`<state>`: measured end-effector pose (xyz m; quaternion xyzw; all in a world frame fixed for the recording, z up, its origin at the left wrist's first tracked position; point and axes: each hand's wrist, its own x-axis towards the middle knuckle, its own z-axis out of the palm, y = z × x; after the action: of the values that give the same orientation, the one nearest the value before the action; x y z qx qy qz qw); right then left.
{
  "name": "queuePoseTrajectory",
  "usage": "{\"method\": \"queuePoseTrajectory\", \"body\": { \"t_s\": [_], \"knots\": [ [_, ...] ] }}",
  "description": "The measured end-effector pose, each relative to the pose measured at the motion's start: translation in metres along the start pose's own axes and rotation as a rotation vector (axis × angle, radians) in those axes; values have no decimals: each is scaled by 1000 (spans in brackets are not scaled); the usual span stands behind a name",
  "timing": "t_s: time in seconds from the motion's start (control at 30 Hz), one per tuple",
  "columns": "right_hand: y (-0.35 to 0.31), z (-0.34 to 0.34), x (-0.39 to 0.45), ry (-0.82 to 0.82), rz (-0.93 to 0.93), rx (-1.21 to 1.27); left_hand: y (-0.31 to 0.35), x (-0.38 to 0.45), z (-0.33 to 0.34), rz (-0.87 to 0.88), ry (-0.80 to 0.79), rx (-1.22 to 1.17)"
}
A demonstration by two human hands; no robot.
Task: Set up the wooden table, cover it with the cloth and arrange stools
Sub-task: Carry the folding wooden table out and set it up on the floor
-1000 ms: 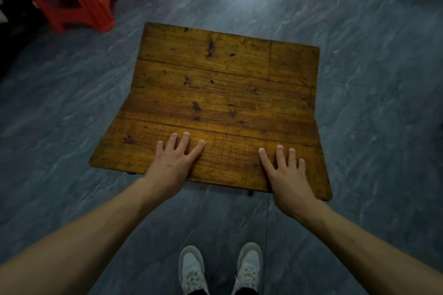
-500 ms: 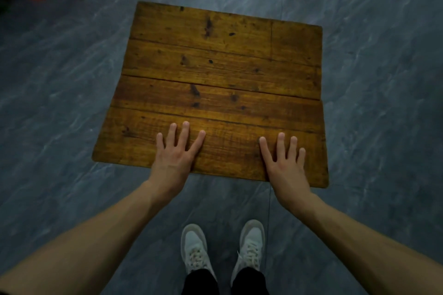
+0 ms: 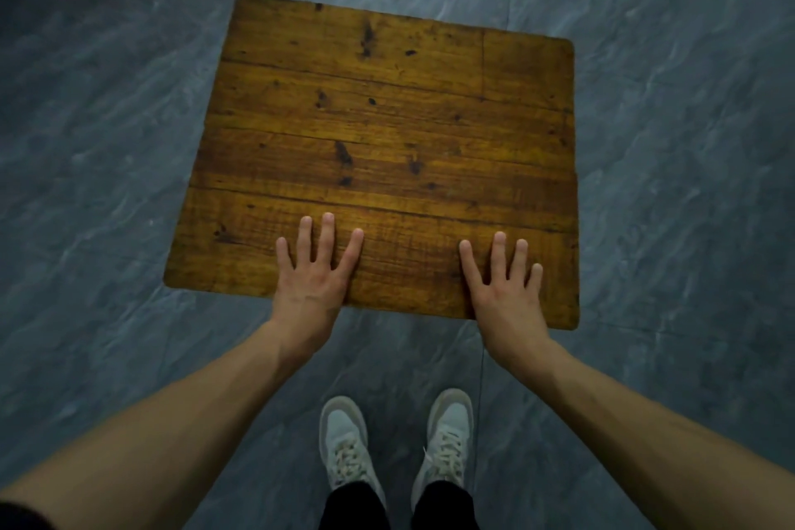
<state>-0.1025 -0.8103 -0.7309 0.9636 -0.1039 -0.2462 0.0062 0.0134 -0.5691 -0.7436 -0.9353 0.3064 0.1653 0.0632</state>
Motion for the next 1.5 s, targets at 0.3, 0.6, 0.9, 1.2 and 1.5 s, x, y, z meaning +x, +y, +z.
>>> {"method": "queuePoseTrajectory", "body": {
  "t_s": [0.3, 0.6, 0.9, 1.2, 1.5],
  "knots": [
    [-10, -9, -2, -1, 14, 42, -12, -1, -3, 45, -52, 38],
    [-44, 4, -11, 56, 57, 68, -43, -12, 12, 68, 31, 110],
    [-14, 6, -21, 32, 41, 5, -5, -18, 14, 24, 55, 76],
    [-20, 2, -22, -28, 61, 42, -6, -23, 13, -11, 3, 40],
    [-10, -42, -9, -155, 97, 216, -17, -8, -42, 11, -275, -186]
  ]
}}
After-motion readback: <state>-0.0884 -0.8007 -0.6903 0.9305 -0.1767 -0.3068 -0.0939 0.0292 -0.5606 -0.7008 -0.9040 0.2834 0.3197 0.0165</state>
